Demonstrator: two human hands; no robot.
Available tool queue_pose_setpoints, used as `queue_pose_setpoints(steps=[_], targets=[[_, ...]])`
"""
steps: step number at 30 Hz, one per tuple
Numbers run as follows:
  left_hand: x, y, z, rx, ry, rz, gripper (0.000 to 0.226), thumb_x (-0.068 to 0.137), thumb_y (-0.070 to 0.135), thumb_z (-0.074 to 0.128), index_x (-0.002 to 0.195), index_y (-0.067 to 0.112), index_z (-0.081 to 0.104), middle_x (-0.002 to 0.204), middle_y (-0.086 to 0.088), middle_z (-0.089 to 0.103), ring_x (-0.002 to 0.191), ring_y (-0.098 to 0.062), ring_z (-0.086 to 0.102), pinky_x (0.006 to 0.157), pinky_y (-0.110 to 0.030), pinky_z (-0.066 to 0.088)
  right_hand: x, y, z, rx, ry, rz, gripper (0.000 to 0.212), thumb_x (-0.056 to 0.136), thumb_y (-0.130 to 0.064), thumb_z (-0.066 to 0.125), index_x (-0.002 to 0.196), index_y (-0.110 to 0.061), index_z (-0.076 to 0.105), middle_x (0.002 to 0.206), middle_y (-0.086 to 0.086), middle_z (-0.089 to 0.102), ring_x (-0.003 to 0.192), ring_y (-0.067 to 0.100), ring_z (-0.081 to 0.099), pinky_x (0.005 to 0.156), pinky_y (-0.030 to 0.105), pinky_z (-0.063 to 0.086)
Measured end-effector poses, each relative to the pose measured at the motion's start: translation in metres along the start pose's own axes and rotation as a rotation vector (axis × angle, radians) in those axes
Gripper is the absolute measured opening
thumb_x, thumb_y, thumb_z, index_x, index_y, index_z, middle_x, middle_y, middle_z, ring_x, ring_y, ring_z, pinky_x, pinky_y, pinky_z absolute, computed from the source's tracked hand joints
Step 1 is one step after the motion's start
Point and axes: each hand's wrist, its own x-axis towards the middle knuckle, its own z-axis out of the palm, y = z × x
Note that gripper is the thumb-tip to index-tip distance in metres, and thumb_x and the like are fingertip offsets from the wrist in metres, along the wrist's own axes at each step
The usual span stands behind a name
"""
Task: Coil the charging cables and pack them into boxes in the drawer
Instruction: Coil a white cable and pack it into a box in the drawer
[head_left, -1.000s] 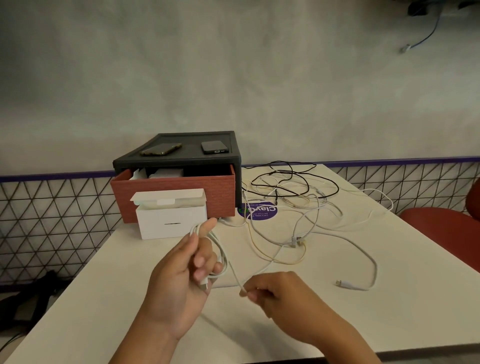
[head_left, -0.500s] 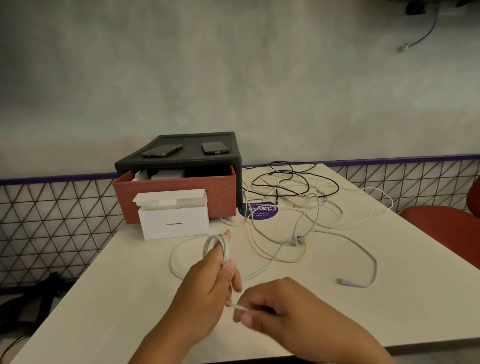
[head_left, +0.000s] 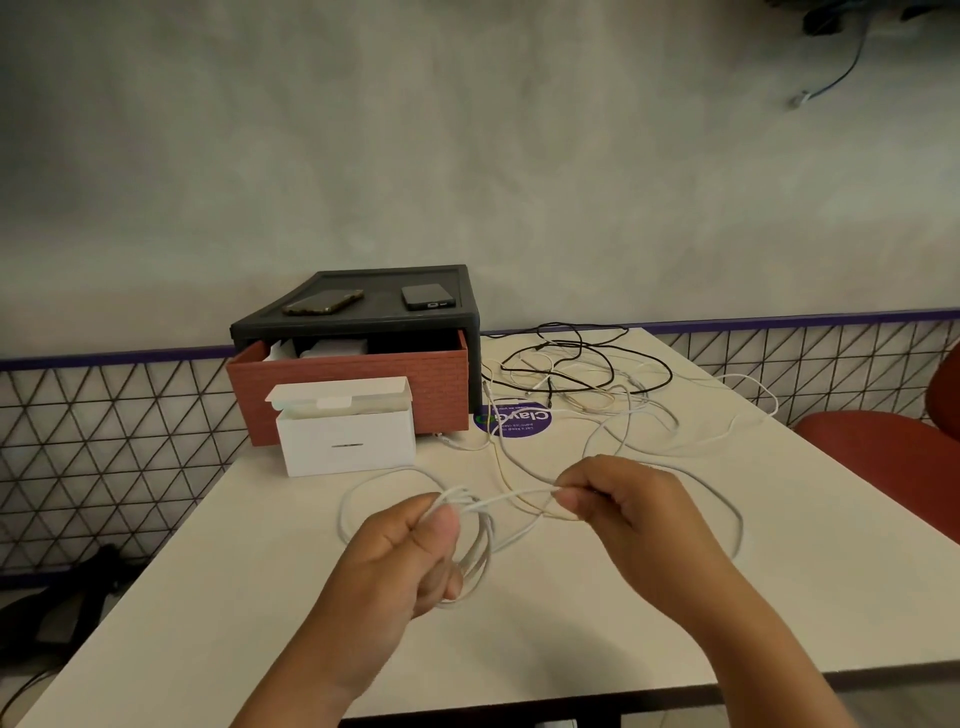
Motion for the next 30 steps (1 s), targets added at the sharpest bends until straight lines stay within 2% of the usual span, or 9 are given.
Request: queue_pose_setpoints(steps=[3, 7, 10, 12, 14, 18, 21, 26, 30], targets=[[-0.002, 0.003, 0.007, -0.216, 0.08, -0.096, 0.038, 0.072, 0.038, 0.059, 0.044, 0.023, 0.039, 0.041, 0.007, 0.021, 0.036, -0.007, 0.016, 0.048, -0.022, 0.04, -0.003, 0.008, 0.011, -0.336, 0.068, -0.182, 0.008, 0.072, -0.013, 0.067, 0.073, -0.021, 0.068, 0.073, -0.008, 0.059, 0.062, 0.017, 0.051, 0.052, 0.025, 0.041], [-0.005, 0.007, 0.018, -0.474, 0.159, -0.241, 0.046, 0.081, 0.032, 0.059, 0.042, 0.019, 0.037, 0.038, 0.007, 0.017, 0.029, -0.006, 0.015, 0.039, -0.022, 0.037, -0.002, 0.01, 0.027, -0.511, 0.197, -0.17, 0.033, 0.052, 0.01, 0.08, 0.069, -0.015, 0.068, 0.071, 0.001, 0.056, 0.055, 0.022, 0.049, 0.044, 0.026, 0.035], [-0.004, 0.01, 0.021, -0.585, 0.178, -0.301, 0.041, 0.078, 0.036, 0.048, 0.043, 0.018, 0.036, 0.037, 0.007, 0.017, 0.027, -0.005, 0.016, 0.037, -0.022, 0.037, -0.003, -0.004, 0.03, -0.06, 0.259, 0.002, 0.017, 0.079, 0.002, 0.066, 0.077, -0.015, 0.069, 0.072, -0.002, 0.06, 0.061, 0.013, 0.054, 0.054, 0.019, 0.042], [-0.003, 0.009, 0.022, -0.615, 0.177, -0.322, 0.04, 0.078, 0.038, 0.048, 0.044, 0.018, 0.037, 0.037, 0.007, 0.016, 0.027, -0.006, 0.016, 0.039, -0.022, 0.039, -0.003, -0.017, 0.031, 0.4, 0.201, 0.222, 0.025, 0.09, -0.001, 0.055, 0.075, -0.018, 0.066, 0.064, -0.006, 0.061, 0.061, 0.005, 0.054, 0.059, 0.012, 0.042], [-0.001, 0.008, 0.023, -0.601, 0.169, -0.326, 0.041, 0.078, 0.039, 0.047, 0.045, 0.018, 0.038, 0.038, 0.007, 0.017, 0.028, -0.006, 0.017, 0.044, -0.024, 0.042, -0.003, -0.027, 0.032, 0.715, 0.144, 0.343, 0.028, 0.091, 0.001, 0.049, 0.074, -0.015, 0.064, 0.057, -0.003, 0.059, 0.054, 0.004, 0.05, 0.058, 0.015, 0.044], [0.001, 0.003, 0.023, -0.495, 0.161, -0.294, 0.04, 0.079, 0.041, 0.044, 0.048, 0.018, 0.037, 0.041, 0.005, 0.017, 0.032, -0.008, 0.019, 0.057, -0.029, 0.043, -0.006, -0.037, 0.036, 1.12, 0.063, 0.506, 0.024, 0.093, 0.001, 0.043, 0.081, -0.007, 0.063, 0.059, 0.003, 0.055, 0.052, 0.012, 0.048, 0.052, 0.02, 0.046], [0.002, 0.0, 0.022, -0.427, 0.177, -0.245, 0.038, 0.077, 0.044, 0.045, 0.055, 0.015, 0.032, 0.043, 0.005, 0.019, 0.034, -0.009, 0.022, 0.058, -0.028, 0.028, -0.008, -0.041, 0.039, 1.239, -0.022, 0.571, 0.026, 0.094, 0.001, 0.04, 0.099, -0.01, 0.064, 0.059, 0.004, 0.056, 0.05, 0.012, 0.05, 0.05, 0.022, 0.046], [0.004, -0.004, 0.021, -0.264, 0.233, -0.157, 0.04, 0.076, 0.047, 0.042, 0.049, 0.02, 0.034, 0.044, 0.005, 0.021, 0.039, -0.01, 0.023, 0.049, -0.025, 0.025, -0.014, -0.05, 0.043, 1.166, -0.137, 0.526, 0.029, 0.078, -0.016, 0.058, 0.105, -0.024, 0.067, 0.061, 0.001, 0.051, 0.053, 0.01, 0.048, 0.047, 0.018, 0.042], [0.004, -0.006, 0.02, -0.131, 0.269, -0.118, 0.043, 0.076, 0.049, 0.041, 0.042, 0.024, 0.036, 0.044, 0.007, 0.023, 0.04, -0.008, 0.023, 0.051, -0.023, 0.03, -0.016, -0.05, 0.046, 0.694, -0.253, 0.373, 0.035, 0.082, -0.001, 0.054, 0.098, -0.031, 0.063, 0.065, -0.007, 0.051, 0.056, 0.004, 0.048, 0.047, 0.017, 0.041]])
